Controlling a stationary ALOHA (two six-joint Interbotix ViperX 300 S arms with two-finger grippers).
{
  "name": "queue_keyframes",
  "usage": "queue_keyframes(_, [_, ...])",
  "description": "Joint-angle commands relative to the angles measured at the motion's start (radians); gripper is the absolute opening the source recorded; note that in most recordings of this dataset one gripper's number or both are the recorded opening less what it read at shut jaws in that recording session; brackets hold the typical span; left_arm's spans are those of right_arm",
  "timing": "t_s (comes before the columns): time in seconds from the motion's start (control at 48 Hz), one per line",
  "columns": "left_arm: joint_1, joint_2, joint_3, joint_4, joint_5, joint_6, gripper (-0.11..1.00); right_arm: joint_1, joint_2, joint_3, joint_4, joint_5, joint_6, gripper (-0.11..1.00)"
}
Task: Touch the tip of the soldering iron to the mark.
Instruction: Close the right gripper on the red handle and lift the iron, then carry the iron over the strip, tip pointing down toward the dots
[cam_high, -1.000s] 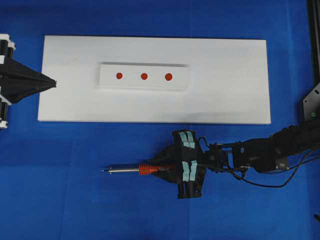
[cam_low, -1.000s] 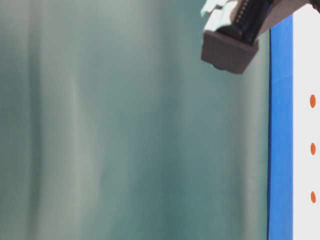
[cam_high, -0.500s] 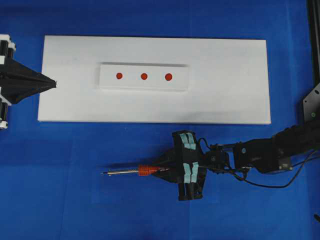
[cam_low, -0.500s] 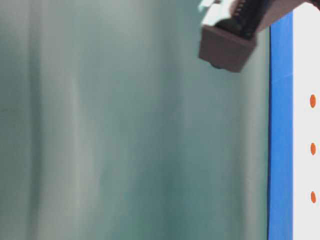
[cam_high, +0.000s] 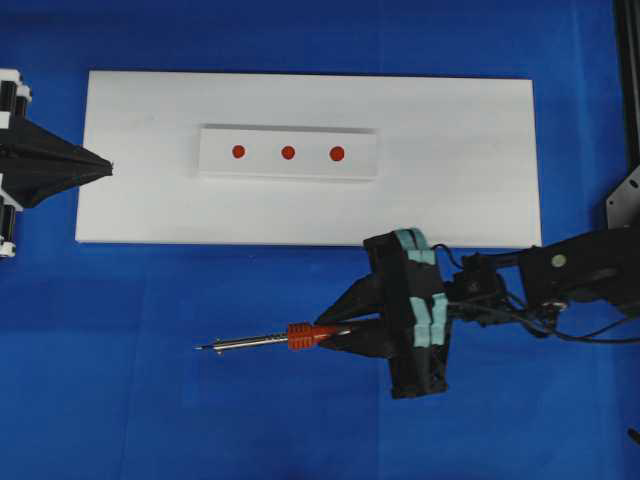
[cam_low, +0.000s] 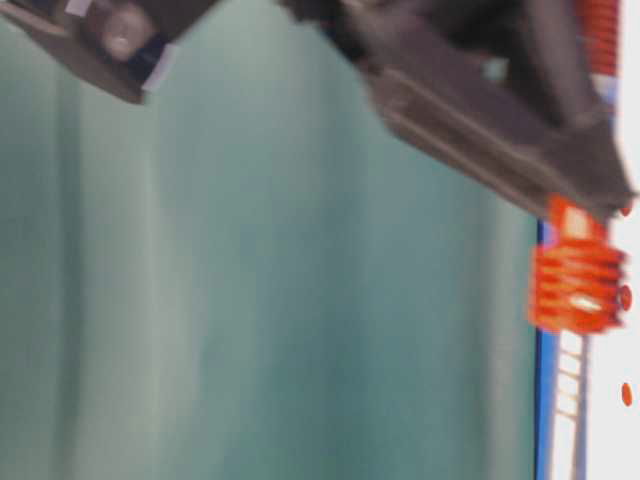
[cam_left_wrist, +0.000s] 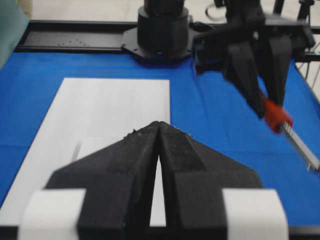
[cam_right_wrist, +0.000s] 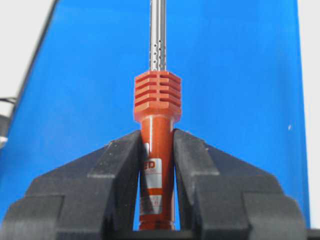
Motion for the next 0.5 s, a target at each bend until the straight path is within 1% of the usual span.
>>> queue_keyframes(0.0, [0.003,0.005,-0.008,0.003,-0.011,-0.002,0.00,-0.006,-0.054,-0.017,0.002,0.023,-0.005,0.06])
queue_keyframes(0.292, [0.003,0.005,-0.008,0.002,-0.008,-0.002,0.00,-0.023,-0.058,-0.015,-0.005,0.043,-0.020,0.06])
queue_keyframes(0.479, [0.003,0.003,-0.003,0.002,-0.009,-0.002,0.00,-0.101,-0.064,-0.017,-0.008,0.104,-0.069,0.06])
